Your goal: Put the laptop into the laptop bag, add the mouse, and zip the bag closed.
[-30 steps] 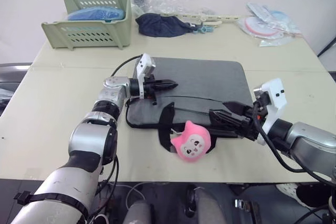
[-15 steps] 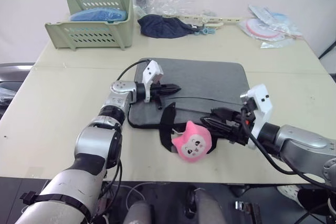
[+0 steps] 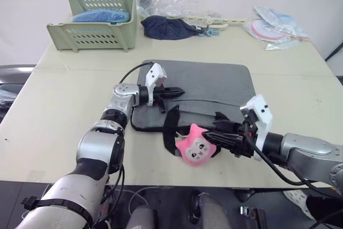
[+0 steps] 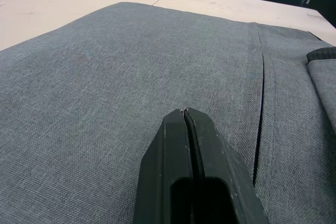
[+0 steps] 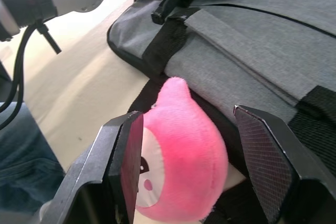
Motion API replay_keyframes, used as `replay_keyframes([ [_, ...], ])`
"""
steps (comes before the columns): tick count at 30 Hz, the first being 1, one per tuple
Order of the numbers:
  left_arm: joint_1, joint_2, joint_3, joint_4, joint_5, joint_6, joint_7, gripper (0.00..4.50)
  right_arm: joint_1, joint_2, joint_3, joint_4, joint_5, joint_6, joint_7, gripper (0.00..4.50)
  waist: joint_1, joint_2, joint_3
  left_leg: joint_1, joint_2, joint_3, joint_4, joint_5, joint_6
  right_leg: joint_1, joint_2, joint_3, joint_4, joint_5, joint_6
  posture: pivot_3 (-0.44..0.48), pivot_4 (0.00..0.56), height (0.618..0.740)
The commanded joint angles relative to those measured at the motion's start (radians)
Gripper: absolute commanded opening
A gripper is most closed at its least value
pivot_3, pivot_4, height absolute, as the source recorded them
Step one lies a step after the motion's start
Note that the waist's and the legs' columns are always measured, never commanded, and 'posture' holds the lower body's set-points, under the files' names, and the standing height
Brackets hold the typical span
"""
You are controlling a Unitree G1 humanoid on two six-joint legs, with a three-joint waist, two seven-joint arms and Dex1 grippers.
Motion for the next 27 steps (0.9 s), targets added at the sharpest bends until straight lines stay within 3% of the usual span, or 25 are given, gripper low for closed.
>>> replay_keyframes([
  [1, 0.037, -0.012, -0.012, 0.043, 0.028, 0.027, -0.014, 0.08, -0.009, -0.019, 0.022, -0.015, -0.021, -0.010, 0.077, 3.07, 0.001, 0.000, 0.000, 0.000, 0.000, 0.000, 0.000, 0.000, 0.000, 0.000, 0.000, 0.000, 0.000, 0.000, 0.000, 0.000, 0.150, 0.740],
  [12, 0.037, -0.017, -0.002, 0.041, 0.026, 0.032, -0.005, 0.08, -0.015, -0.012, 0.096, 0.059, -0.251, -0.038, 0.270, 3.07, 0.005, 0.000, 0.000, 0.001, 0.000, 0.000, 0.000, 0.000, 0.001, 0.001, 0.000, 0.000, 0.000, 0.000, 0.000, 0.000, 0.150, 0.740],
  [27, 0.040, -0.017, 0.011, 0.038, 0.020, 0.033, 0.008, 0.08, -0.025, 0.000, 0.162, 0.058, -0.344, -0.020, 0.359, 3.07, 0.006, 0.000, 0.000, 0.006, 0.000, 0.000, -0.001, 0.000, 0.001, 0.007, 0.000, -0.001, -0.001, 0.000, 0.000, 0.000, 0.150, 0.740],
])
